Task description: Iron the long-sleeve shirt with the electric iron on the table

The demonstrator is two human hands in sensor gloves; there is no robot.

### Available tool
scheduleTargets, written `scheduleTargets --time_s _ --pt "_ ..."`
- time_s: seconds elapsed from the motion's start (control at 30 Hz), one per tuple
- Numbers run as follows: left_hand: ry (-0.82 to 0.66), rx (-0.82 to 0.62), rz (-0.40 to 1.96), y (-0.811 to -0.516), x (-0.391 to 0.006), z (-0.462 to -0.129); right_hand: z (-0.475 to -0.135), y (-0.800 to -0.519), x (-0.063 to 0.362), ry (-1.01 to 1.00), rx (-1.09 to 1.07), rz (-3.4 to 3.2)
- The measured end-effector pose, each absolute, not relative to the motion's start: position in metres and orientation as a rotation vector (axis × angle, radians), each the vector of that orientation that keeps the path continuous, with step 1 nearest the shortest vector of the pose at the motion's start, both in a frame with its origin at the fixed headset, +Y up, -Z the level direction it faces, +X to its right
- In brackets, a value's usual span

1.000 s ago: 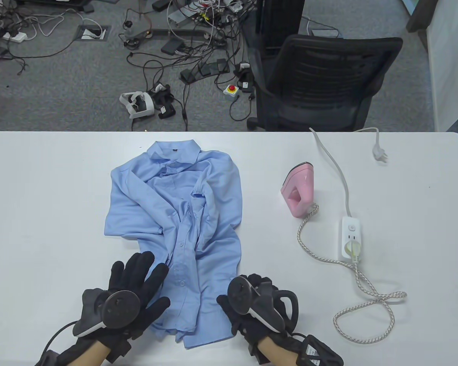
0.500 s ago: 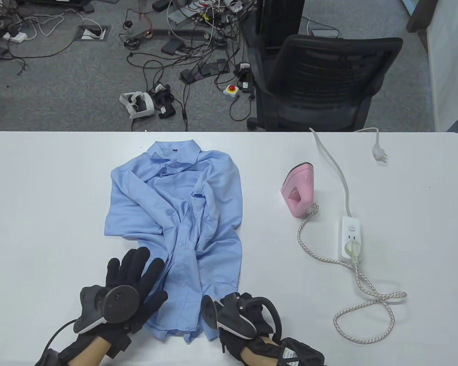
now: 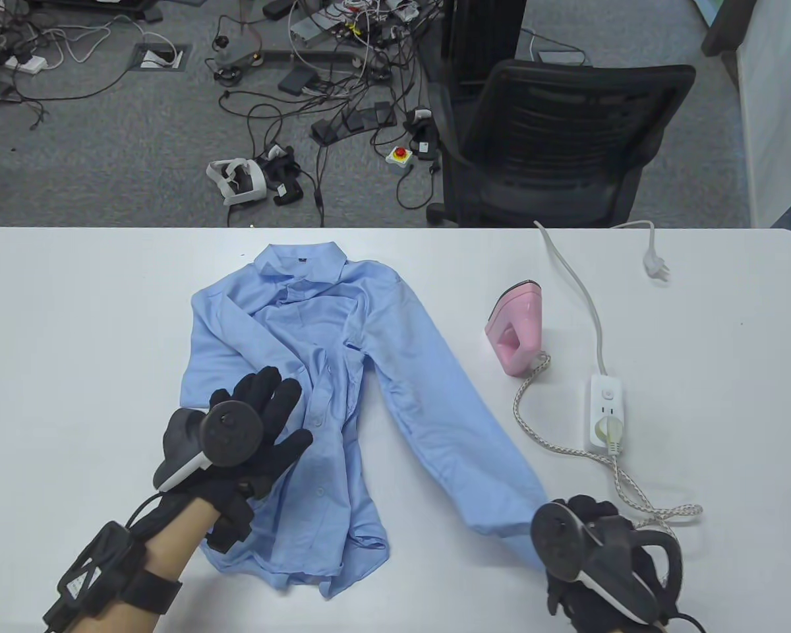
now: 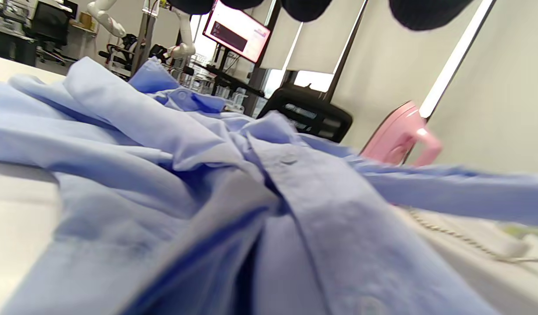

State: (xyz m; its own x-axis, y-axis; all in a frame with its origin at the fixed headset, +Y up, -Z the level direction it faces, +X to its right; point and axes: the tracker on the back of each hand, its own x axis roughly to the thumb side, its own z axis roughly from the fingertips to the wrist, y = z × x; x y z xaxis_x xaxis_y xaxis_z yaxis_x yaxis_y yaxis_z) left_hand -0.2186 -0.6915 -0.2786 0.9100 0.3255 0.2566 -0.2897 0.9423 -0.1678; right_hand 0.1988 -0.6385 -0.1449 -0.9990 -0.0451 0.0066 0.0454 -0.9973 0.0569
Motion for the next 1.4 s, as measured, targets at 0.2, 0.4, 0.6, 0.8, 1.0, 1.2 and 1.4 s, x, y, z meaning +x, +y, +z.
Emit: scheduleTargets --time_s 0.2,0.4,0.6,0.8,1.0,1.2,1.4 --pt "-0.258 -0.243 0.257 -0.712 -0.179 -0.318 -0.139 -0.645 0.257 -0.155 0.211 -3.110" --pt "-0.171 -0.526 -0.033 -0.760 -0.147 -0.345 -0.141 -0.659 0.275 -0.131 0.297 -3.068" --pt "-0.160 -0.510 -0.117 -0.782 -0.156 -0.341 -0.151 -0.655 0.282 -0.084 0.354 -3.063" --pt "-0.092 -0.592 -0.159 -0.783 -0.220 -0.318 -0.165 -0.654 0.269 -0.027 0.318 -3.042" --pt "0.121 -0.657 -0.113 -0.785 -0.323 -0.271 -0.192 -0.658 0.223 -0.004 0.126 -3.077" --pt "0.301 -0.767 -0.108 -0.779 -0.393 -0.219 -0.220 -0.659 0.175 -0.057 -0.071 -3.099" --pt "0.317 -0.723 0.037 -0.756 -0.409 -0.210 -0.228 -0.663 0.182 -0.486 0.099 -2.732"
